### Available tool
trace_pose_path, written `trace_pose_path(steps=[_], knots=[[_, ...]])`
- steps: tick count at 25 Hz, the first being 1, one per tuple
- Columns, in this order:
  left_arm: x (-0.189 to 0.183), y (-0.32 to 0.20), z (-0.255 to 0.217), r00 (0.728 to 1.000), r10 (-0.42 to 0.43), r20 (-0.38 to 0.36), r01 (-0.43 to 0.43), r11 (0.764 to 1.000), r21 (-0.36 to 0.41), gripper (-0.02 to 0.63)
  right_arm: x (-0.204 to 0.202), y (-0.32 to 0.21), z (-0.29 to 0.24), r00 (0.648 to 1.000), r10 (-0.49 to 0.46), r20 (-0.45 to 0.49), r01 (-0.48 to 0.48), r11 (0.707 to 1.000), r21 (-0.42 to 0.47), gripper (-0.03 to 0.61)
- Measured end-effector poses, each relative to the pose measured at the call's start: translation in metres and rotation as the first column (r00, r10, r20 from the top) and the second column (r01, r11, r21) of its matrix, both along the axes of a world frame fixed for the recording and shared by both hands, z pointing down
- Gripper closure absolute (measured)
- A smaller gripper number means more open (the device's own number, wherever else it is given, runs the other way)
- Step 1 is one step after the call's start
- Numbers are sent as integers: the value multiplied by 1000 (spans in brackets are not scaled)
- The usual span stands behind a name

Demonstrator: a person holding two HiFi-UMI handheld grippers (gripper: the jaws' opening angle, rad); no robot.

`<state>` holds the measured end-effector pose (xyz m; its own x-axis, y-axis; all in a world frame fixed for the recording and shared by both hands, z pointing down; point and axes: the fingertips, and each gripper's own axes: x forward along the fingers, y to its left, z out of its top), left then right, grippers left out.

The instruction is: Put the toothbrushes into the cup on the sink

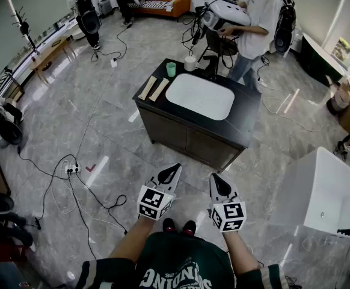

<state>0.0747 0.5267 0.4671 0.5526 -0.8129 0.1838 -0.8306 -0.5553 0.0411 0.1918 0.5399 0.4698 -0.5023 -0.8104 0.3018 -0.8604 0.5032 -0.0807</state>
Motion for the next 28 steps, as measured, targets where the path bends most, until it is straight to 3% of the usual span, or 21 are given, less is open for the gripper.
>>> trace_pose_path(steps=[18, 28], knots=[[6, 3, 2, 1000, -1, 8, 1, 1000, -8, 603, -1, 6, 8, 999, -29, 13, 29, 999, -34, 538], [14, 6, -1, 999, -46, 21, 46, 999, -5, 603, 7, 5, 6, 997, -74, 36, 75, 997, -24, 538]])
